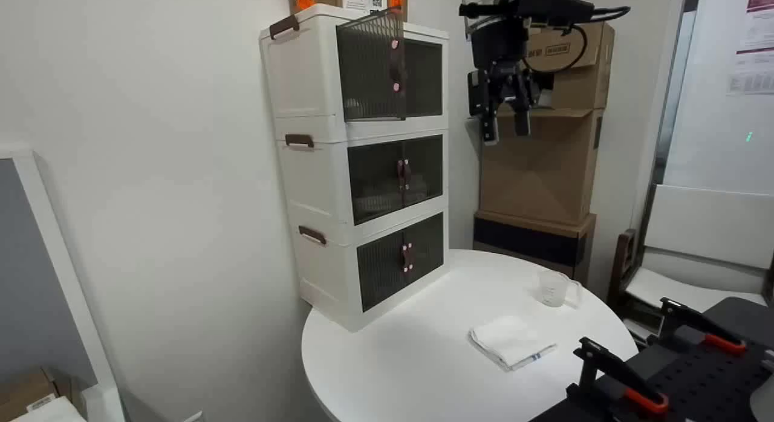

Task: Put the clear jug in the topmost cabinet.

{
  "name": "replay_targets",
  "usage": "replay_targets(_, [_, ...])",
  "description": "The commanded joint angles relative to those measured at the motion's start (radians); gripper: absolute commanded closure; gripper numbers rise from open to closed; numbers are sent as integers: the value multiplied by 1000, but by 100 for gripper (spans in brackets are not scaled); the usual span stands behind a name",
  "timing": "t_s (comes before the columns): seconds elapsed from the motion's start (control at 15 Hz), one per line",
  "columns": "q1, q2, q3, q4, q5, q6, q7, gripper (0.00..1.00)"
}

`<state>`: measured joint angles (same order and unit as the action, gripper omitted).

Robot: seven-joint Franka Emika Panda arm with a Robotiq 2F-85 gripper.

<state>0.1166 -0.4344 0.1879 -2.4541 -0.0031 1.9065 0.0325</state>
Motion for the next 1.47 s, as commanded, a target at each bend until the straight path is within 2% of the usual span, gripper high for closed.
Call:
replay_targets(0.0, [14, 1, -12, 2, -5, -1, 5, 0])
replay_targets(0.87, [14, 1, -12, 2, -5, -1, 5, 0])
replay_targets(1.07, [-6, 36, 4, 6, -79, -20, 32, 0])
replay_targets(1.4, [-105, 95, -126, -21, -251, -38, -97, 0])
